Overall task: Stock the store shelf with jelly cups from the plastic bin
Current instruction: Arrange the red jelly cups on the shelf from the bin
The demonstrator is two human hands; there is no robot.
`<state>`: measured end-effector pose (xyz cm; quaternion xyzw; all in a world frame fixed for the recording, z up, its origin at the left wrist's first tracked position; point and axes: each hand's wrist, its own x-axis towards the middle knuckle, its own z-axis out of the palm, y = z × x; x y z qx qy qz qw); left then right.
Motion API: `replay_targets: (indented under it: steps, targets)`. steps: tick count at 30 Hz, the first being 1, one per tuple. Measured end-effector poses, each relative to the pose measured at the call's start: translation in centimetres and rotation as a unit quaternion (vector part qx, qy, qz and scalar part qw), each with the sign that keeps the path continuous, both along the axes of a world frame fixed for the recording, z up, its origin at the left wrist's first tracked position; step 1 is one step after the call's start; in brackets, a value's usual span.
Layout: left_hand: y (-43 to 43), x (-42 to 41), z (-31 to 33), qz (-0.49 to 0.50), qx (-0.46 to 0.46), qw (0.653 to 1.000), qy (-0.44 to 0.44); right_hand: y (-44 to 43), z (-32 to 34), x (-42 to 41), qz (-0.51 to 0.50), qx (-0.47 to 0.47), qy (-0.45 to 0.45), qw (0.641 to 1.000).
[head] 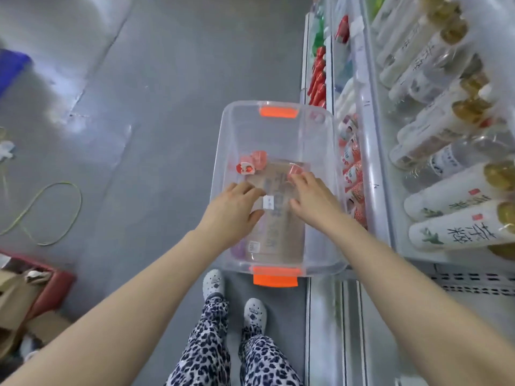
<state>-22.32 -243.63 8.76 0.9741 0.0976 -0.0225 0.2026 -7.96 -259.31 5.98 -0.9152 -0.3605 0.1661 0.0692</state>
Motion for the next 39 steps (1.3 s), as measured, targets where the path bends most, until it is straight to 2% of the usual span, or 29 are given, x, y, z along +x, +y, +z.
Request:
replay_targets:
  steps: [4,9,13,17,24,28,32,39]
  targets:
    - [1.5,4.5,-2.7,-0.011,-0.013,0.998,0.062,2.9,-4.0,5.1,-0.072,-0.008,0.055,0.996]
    - [3.2,10.4,-5.8,-0.02,-0.002,0.991,0.129,5.5,-8.3,8.8,-0.114,-0.028,0.098,0.988]
    - [4.5,15.0,-8.1,-0.011,0.018,0.984,0.179,5.9,-10.9,8.9,-0.107,-0.069,0.12,0.985]
    - [5.3,18.1,-10.0,0.006,0.021,0.981,0.193,5.0,-11.0,7.1,-0.119,-0.059,0.124,0.983]
    - [6.6,19.5,-12.4,-0.003,0.031,0.976,0.215,3.6,-10.0,4.0,-0.132,-0.059,0.131,0.981]
    - [6.2,19.4,-12.6,-0.039,0.075,0.969,0.233,3.7,-10.6,3.8,-0.081,-0.037,0.157,0.984]
    - [5.5,19.0,-13.2,-0.093,0.135,0.952,0.257,3.2,-10.5,2.0,-0.092,-0.082,0.135,0.983]
    - [4.8,18.2,-12.6,-0.189,0.132,0.929,0.29,2.1,-8.9,0.8,-0.097,-0.172,0.131,0.972]
